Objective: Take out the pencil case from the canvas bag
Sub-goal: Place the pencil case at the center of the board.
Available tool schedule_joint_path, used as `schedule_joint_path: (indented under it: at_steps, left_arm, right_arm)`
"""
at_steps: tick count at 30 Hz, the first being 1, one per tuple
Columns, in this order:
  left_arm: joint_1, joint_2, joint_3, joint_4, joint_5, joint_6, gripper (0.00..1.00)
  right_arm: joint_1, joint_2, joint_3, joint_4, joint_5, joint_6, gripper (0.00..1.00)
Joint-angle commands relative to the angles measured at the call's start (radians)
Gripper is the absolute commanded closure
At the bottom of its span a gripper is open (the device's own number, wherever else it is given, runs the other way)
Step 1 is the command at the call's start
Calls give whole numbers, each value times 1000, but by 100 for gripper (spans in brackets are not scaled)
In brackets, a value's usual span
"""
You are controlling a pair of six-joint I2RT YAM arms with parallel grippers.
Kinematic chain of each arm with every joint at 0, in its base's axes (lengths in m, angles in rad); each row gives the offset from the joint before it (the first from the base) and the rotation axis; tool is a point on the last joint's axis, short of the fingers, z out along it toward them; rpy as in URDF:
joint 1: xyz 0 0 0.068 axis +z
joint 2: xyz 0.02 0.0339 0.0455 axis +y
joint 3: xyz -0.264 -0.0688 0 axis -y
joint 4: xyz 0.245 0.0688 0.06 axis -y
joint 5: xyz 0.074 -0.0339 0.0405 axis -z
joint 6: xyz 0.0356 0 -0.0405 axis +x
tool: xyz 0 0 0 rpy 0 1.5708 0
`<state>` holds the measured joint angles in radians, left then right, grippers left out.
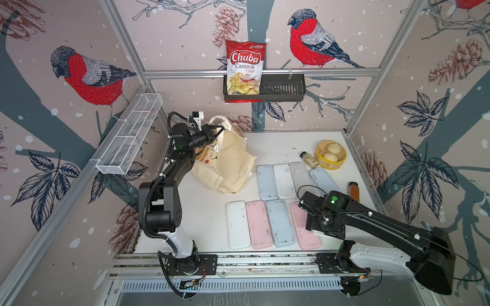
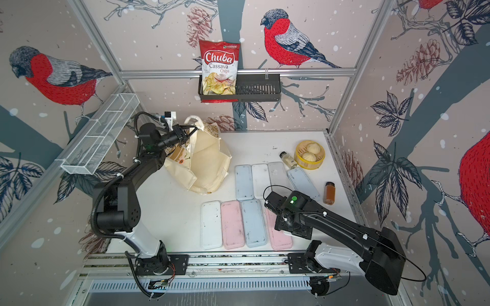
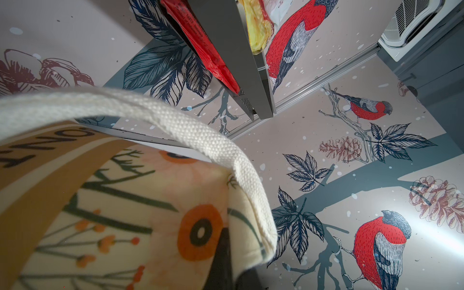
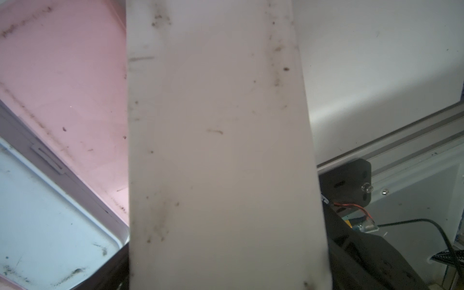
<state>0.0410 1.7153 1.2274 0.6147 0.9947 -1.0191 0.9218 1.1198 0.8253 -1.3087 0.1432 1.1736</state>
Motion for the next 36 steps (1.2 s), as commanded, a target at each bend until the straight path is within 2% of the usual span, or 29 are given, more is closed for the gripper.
schedule_joint_path:
  at_steps: [1,17,36]
  left_arm:
    - [-5,-3,11,1,5,13,100]
    - [-7,-1,14,-13,4,23,100]
    - [-8,6,14,-15,4,22,100]
  right_arm:
    - [-12,13,2,-11,14,-31,31]
    - [-38,118,6,-11,41,-119,20]
    - [-55,184,11,-10,71,-124,6]
